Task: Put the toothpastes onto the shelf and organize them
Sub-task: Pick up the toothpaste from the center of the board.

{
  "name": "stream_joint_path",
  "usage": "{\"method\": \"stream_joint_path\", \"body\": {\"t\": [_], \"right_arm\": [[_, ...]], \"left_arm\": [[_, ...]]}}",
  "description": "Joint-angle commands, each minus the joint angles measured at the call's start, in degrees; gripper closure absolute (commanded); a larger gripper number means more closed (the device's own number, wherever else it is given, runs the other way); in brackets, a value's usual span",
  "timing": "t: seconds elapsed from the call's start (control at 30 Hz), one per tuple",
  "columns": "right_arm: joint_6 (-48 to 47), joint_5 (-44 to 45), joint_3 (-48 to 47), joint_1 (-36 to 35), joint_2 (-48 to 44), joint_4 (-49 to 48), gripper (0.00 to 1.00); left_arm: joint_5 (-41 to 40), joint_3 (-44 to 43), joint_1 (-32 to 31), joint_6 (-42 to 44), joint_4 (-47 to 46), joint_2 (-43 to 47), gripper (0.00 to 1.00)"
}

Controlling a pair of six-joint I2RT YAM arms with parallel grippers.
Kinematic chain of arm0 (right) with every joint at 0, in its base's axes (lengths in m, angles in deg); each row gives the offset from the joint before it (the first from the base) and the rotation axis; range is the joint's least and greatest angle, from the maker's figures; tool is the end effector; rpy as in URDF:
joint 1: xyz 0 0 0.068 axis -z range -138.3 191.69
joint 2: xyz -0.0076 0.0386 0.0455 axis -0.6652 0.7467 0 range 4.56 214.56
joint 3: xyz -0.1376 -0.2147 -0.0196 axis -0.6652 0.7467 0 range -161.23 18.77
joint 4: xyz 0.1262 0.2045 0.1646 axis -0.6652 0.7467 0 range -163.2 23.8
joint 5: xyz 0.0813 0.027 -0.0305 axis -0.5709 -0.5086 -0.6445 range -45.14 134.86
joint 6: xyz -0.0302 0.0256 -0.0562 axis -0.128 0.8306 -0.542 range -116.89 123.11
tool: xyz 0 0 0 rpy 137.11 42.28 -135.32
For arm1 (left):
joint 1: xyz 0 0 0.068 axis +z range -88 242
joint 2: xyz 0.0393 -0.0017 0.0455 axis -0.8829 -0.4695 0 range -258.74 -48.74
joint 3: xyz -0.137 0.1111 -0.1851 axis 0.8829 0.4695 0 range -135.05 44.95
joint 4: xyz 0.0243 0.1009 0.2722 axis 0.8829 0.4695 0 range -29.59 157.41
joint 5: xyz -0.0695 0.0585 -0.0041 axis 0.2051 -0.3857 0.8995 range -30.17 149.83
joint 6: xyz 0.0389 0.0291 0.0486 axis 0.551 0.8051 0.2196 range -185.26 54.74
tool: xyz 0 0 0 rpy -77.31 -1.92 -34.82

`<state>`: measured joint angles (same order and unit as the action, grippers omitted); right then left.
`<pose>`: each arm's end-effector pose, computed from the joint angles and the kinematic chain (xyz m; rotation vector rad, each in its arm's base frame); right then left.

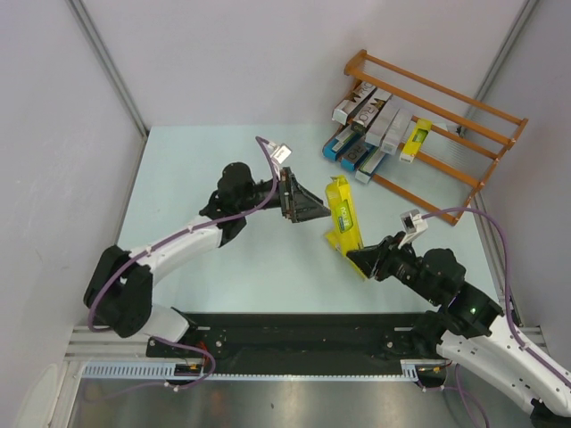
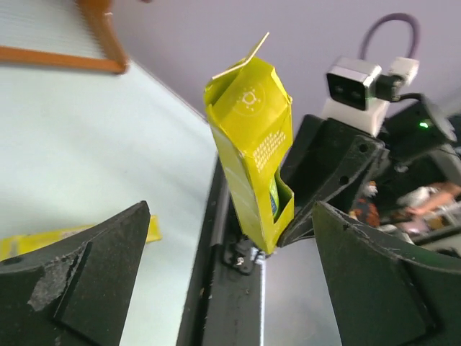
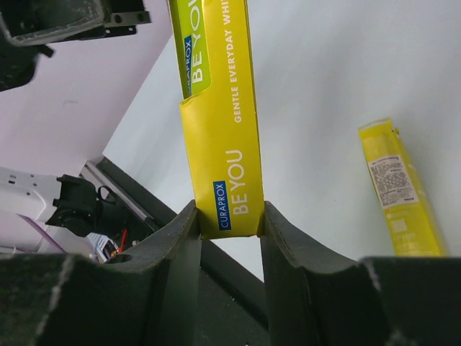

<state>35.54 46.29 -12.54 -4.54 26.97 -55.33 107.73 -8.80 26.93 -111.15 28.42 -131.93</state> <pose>0.1285 0.1321 0.2893 -0.2008 1.8208 0.9744 0.2811 -0.2476 0.2793 0.6110 1.7256 -1.6877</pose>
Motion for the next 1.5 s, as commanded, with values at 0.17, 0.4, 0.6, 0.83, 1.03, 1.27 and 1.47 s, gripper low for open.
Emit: {"method": "stream_joint_path", "body": {"t": [0.17, 0.4, 0.6, 0.83, 1.03, 1.27, 1.47], "right_arm": [[4.2, 4.9, -2.3, 0.4, 1.8, -1.2, 0.76], [6.9, 4.0, -2.4, 0.7, 3.1, -1.1, 0.76], [9.4, 3.4, -2.3, 0.8, 6.1, -3.0, 0.76], [11.3, 4.3, -2.2, 1.1, 9.7, -4.8, 0.76], [11.3, 3.8, -2.2, 7.1, 8.6, -4.3, 0.73], [12.0, -16.5, -1.6, 27.1, 8.7, -8.1, 0.73], [12.6, -33.3, -1.6, 45.2, 9.7, -10.5, 0.73]], "left_arm": [[-31.3, -4.5, -3.3, 24.1, 35.5, 10.9, 0.00], [-42.2, 3.1, -4.5, 25.6, 36.0, 17.1, 0.00], [-39.6, 7.0, -4.6, 24.7, 35.1, 23.0, 0.00], [-36.4, 7.7, -4.6, 25.6, 35.6, 22.2, 0.00], [-35.3, 5.4, -4.7, 25.8, 36.4, 18.8, 0.00], [-36.2, 2.0, -4.7, 24.9, 39.1, 16.1, 0.00], [-35.4, 2.0, -4.7, 23.7, 36.9, 16.6, 0.00]]}}
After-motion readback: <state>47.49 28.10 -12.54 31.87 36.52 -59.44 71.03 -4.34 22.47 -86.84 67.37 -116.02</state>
